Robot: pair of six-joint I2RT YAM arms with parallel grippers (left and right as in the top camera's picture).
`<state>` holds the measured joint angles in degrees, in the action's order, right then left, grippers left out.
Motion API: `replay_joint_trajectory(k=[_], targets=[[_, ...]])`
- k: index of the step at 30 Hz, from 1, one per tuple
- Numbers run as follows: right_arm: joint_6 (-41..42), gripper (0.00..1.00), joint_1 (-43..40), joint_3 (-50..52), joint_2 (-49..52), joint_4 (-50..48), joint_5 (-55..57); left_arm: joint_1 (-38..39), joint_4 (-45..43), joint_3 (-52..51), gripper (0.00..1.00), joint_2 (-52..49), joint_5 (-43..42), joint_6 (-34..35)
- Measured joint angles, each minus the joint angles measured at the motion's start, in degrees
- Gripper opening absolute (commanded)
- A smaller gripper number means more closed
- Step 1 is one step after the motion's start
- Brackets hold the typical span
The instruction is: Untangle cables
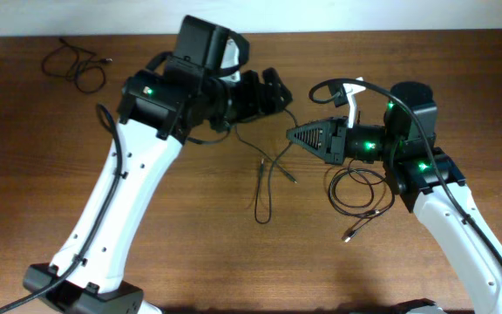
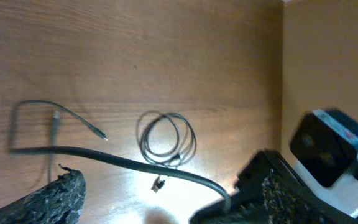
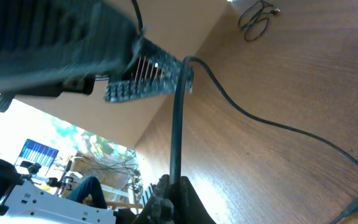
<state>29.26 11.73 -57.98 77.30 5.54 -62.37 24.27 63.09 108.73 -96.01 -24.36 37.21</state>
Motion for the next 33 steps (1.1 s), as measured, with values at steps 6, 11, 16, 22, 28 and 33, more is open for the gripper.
replay_joint_trajectory(k=[6,11,16,22,28,33], targets=[[0.2,0.04,0.0,0.0,0.0,0.0,0.7,4.1,-0.3,0.0,0.68,0.0,-0.6,5.4],[0.3,0.04,0.0,0.0,0.0,0.0,1.1,5.1,-0.3,0.0,0.56,0.0,1.4,12.9],[0.4,0.04,0.0,0.0,0.0,0.0,1.3,5.6,-0.3,0.0,0.54,-0.4,2.7,21.1],[0.3,0.04,0.0,0.0,0.0,0.0,1.4,7.7,-0.6,0.0,0.50,-3.4,1.8,27.2],[0.3,0.04,-0.1,0.0,0.0,0.1,2.0,7.9,-1.0,-0.1,0.40,-3.9,1.9,28.4],[0.3,0.04,-0.3,-0.2,0.0,0.5,2.2,7.8,-1.1,-0.1,0.35,-4.0,2.1,28.7]])
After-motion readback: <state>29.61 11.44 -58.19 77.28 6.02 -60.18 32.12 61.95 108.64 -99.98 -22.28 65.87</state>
